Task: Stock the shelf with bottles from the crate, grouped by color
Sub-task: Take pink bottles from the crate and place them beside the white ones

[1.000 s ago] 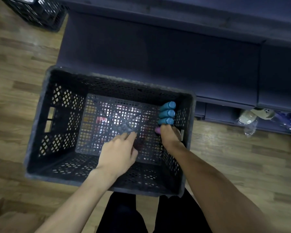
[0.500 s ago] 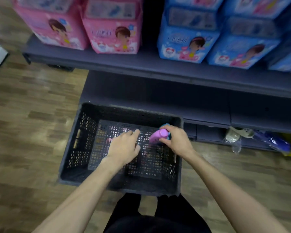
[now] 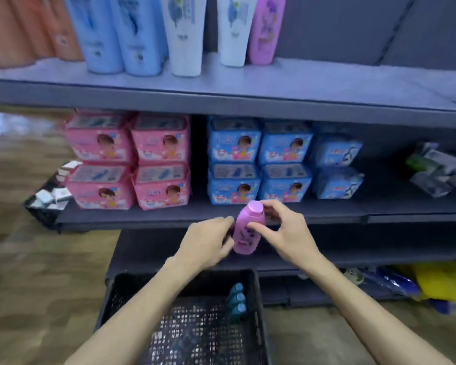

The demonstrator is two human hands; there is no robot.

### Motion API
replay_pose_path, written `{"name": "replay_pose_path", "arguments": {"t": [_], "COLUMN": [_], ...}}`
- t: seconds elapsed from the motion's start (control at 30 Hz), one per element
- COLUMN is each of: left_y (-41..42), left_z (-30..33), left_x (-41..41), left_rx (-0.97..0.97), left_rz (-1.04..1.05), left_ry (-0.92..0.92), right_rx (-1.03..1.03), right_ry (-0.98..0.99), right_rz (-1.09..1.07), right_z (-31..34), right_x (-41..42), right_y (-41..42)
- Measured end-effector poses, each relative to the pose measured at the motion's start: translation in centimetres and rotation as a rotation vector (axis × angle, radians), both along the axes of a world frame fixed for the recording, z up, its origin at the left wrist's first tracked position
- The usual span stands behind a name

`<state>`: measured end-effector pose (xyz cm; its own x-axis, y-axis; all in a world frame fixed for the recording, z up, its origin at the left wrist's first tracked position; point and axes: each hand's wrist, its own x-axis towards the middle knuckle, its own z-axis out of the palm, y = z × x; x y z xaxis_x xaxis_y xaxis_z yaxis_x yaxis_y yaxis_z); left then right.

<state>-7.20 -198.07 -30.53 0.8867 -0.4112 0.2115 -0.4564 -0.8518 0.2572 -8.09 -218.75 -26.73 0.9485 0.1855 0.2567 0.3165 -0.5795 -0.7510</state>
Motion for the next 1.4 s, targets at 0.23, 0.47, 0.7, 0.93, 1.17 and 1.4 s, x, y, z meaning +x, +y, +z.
{"name": "replay_pose_path", "arguments": {"t": [0.23, 0.47, 0.7, 0.93, 1.17, 1.4], "left_y": [-1.8, -2.9, -3.6, -3.9, -4.2, -4.8], "left_z": [11.6, 22.5, 28.3, 27.7, 26.3, 27.2], "left_x": [3.5, 5.6, 7.6, 10.9, 14.1, 18.8], "left_rx": [0.009, -0.013, -0.054, -0.032, -0.130, -0.129], "left_rz": [-0.146, -0.126, -0.080, -0.030, 0.057, 0.138], "left_ry": [-0.316, -0.493, -0.594, -0.536, -0.510, -0.485], "right_rx": [-0.103, -0.062, -0.021, 0.000, -0.073, -0.179], "right_ry": [-0.262, -0.450, -0.581, -0.460, -0.220, -0.127], "right_rz": [-0.043, -0.058, -0.073, -0.094, -0.027, -0.048], "right_z": [12.2, 22.4, 28.7, 28.7, 26.1, 24.8], "right_x": [1.9, 4.3, 7.5, 11.9, 14.4, 17.2], "right_y": [-2.4, -3.0, -3.0, -3.1, -3.6, -3.6]}}
